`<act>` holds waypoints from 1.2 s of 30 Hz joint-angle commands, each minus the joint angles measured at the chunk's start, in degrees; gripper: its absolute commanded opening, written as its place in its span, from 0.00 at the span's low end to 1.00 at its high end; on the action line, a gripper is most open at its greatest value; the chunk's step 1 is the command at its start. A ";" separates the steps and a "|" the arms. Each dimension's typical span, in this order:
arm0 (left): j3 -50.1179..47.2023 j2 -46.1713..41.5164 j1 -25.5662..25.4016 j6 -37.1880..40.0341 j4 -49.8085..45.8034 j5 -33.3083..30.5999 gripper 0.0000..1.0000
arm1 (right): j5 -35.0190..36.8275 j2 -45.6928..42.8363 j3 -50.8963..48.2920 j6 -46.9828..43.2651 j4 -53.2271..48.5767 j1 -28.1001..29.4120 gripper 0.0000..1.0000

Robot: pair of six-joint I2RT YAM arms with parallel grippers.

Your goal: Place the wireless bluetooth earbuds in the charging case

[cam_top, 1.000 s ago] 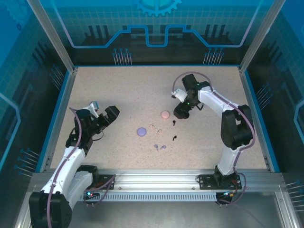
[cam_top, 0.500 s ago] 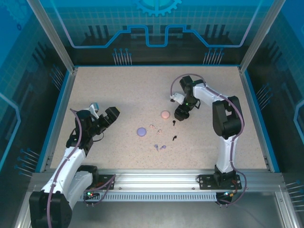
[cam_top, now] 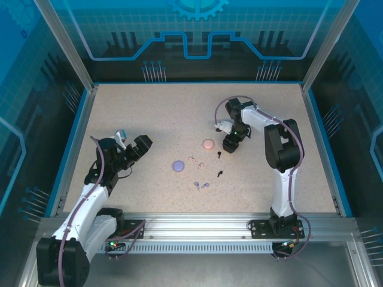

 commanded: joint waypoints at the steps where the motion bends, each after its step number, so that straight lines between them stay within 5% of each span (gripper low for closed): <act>1: -0.10 0.39 -0.57 -0.55 0.61 0.52 0.99 | 1.60 1.79 1.45 -0.48 -2.09 -0.57 0.73; 21: 0.56 1.69 -1.73 0.14 0.46 -0.12 0.99 | 2.67 -0.23 -0.78 -0.22 -0.61 -0.42 0.49; 36: 5.50 14.21 -8.19 -5.31 16.21 15.80 0.95 | -6.88 -30.02 -17.23 4.02 15.28 6.53 0.47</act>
